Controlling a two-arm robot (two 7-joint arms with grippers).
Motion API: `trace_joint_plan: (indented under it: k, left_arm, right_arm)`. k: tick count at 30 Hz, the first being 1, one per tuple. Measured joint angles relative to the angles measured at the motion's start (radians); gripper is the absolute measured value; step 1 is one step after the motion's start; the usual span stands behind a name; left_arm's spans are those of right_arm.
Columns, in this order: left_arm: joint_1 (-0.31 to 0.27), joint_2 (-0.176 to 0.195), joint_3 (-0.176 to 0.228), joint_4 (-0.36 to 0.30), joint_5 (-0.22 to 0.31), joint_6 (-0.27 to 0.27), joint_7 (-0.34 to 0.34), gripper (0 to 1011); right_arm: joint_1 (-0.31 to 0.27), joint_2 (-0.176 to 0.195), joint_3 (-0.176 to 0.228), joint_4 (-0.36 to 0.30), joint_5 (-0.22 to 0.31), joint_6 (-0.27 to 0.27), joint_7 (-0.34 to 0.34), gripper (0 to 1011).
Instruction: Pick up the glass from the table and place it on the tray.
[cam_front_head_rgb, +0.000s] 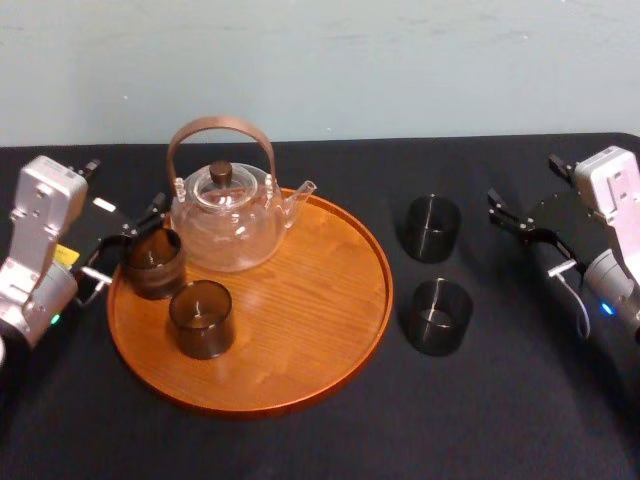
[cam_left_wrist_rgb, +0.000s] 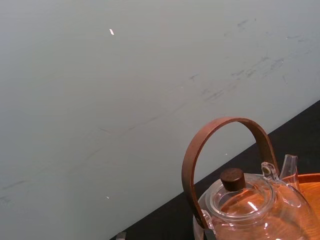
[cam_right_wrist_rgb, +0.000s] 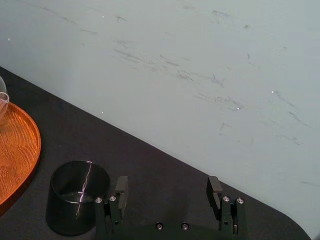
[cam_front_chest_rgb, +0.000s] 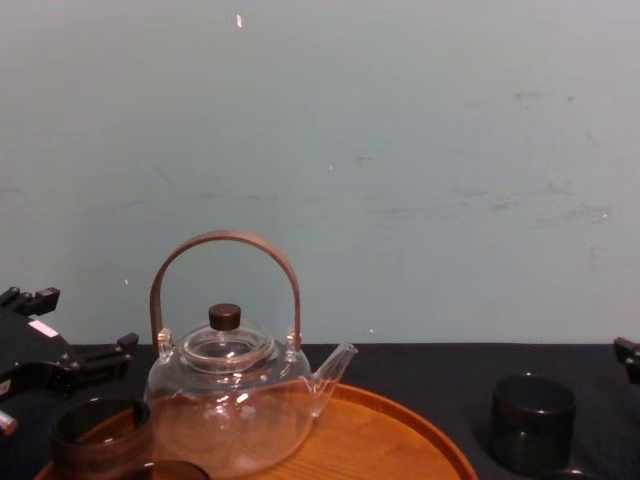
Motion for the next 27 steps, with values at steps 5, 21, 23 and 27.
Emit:
trace_joint_plan:
  k: [5,21,23,27]
  left_arm:
    - [0.0,0.0,0.0,0.0,0.0,0.0,0.0,1001]
    - [0.0,0.0,0.0,0.0,0.0,0.0,0.0,1001]
    - [0.0,0.0,0.0,0.0,0.0,0.0,0.0,1001]
    - [0.0,0.0,0.0,0.0,0.0,0.0,0.0,1001]
  right_arm:
    - [0.0,0.0,0.0,0.0,0.0,0.0,0.0,1002]
    - [0.0,0.0,0.0,0.0,0.0,0.0,0.0,1002]
    - [0.0,0.0,0.0,0.0,0.0,0.0,0.0,1002]
    - [0.0,0.0,0.0,0.0,0.0,0.0,0.0,1002]
